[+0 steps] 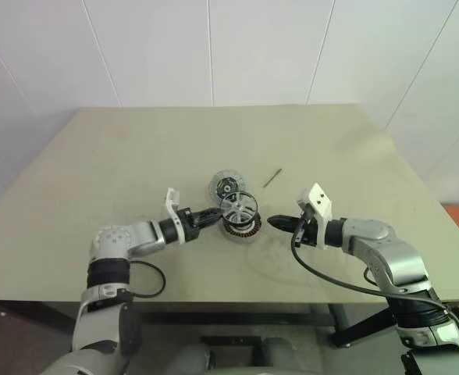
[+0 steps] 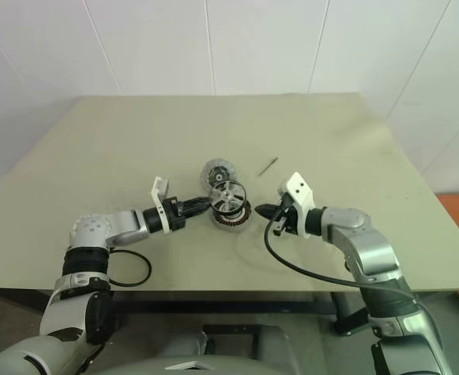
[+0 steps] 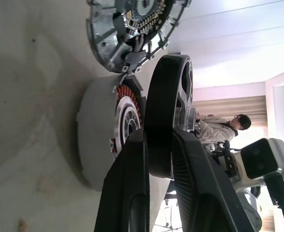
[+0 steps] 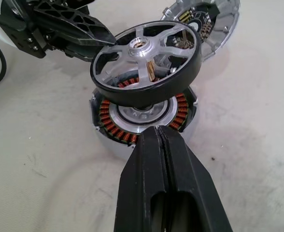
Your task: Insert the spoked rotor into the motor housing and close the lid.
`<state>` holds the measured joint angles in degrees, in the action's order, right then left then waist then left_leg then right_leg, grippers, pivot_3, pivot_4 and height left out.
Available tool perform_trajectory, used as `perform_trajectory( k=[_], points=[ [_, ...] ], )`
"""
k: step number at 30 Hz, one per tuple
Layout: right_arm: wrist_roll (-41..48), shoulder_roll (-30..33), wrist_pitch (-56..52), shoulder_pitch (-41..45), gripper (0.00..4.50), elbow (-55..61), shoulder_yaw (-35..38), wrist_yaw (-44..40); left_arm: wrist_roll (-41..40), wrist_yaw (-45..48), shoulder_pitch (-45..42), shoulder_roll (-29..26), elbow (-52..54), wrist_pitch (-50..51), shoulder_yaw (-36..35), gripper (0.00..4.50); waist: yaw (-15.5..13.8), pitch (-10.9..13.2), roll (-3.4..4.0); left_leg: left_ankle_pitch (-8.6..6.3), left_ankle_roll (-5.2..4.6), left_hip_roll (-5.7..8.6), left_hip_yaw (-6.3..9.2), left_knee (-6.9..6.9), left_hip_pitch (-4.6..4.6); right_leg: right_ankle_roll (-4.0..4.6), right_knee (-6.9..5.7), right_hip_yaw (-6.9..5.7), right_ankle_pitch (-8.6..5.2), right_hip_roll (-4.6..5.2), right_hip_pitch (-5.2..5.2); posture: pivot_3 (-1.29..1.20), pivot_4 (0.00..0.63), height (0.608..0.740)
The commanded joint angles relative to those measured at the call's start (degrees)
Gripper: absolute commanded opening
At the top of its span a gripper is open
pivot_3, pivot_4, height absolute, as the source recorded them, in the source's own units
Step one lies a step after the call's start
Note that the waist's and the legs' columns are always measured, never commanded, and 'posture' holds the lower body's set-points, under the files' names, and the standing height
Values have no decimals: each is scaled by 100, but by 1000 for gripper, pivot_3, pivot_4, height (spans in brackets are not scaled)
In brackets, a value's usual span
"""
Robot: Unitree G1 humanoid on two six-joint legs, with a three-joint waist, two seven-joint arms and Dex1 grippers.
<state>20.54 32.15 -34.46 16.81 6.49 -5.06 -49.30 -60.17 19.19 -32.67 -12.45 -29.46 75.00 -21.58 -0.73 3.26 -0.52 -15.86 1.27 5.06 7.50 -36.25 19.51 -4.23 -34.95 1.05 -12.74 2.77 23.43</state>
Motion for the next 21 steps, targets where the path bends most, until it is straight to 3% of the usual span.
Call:
perform_trajectory(
  k=[1, 21],
  points=[
    [108, -16, 22, 37, 0, 252, 196, 92, 37, 153, -251, -81, -26, 191, -48, 373, -1, 0, -1, 0, 0, 0, 0, 0, 0, 0, 0, 0, 0, 0, 0, 0, 0, 740],
    [116, -30, 89, 81, 0, 167, 151, 200, 396, 407, -325, 1, -85, 436, -49, 373, 0, 1, -2, 0, 0, 0, 1, 0, 0, -1, 0, 0, 0, 0, 0, 0, 0, 740]
  ],
)
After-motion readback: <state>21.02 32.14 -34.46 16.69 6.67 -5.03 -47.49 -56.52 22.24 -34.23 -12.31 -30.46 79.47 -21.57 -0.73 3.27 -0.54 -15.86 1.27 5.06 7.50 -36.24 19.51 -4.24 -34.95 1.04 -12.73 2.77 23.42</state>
